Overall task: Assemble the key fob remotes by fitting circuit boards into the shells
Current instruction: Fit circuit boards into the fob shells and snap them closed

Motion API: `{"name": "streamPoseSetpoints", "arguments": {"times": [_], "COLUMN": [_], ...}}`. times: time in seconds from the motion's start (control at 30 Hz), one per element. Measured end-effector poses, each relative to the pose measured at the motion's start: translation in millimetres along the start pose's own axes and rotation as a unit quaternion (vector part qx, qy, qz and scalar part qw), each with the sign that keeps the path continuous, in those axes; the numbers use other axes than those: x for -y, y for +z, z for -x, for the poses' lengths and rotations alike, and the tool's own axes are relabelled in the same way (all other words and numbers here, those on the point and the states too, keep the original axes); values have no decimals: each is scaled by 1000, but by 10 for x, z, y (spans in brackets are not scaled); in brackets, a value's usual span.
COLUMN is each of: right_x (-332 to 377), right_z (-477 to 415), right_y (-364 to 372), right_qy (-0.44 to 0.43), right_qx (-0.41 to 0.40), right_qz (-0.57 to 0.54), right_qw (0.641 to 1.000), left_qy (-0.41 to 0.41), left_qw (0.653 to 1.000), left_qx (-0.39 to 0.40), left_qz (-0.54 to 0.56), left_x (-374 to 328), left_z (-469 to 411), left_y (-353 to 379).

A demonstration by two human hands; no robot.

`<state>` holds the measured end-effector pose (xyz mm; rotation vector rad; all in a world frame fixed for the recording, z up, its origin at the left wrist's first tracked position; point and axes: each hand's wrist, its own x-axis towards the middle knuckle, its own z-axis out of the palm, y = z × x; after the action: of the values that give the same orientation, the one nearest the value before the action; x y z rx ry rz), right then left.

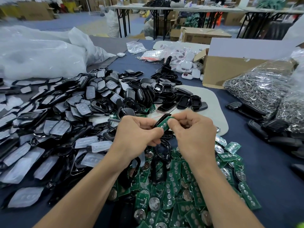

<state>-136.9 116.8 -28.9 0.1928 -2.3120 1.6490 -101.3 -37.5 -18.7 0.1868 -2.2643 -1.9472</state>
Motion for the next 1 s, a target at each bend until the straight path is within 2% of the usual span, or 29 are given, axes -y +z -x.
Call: {"name": "streamPoseSetpoints", "arguments": {"times": [0.2,0.3,0.4,0.53,0.63,0.7,0.8,1.0], "right_x": [35,30,49,33,19,25,71,267], "right_z": [39,33,42,31,30,55,99,166], "right_y": [26,24,44,31,48,78,111,229], "right_qy": [-6,23,44,36,39,40,45,12], "right_qx": [-40,21,77,86,73,76,99,146], "right_qz": [23,17,-56,-89,-81,-61,-6,67], "right_qw": [999,999,995,992,993,994,994,987], "left_qy": [14,27,48,107,86,87,80,20], "left_qw": [999,999,999,989,993,991,986,966], "left_qx": [-36,-39,-16,-2,-5,-33,-119,-249], "left_qz": [-11,3,-22,-99,-86,-91,-89,68], "left_x": [-7,-14,1,14,25,23,-30,-31], "left_z": [-3,-7,-2,22,-15,-19,-51,-140], "left_y": [20,-3,10,30,6,11,-45,-482]}}
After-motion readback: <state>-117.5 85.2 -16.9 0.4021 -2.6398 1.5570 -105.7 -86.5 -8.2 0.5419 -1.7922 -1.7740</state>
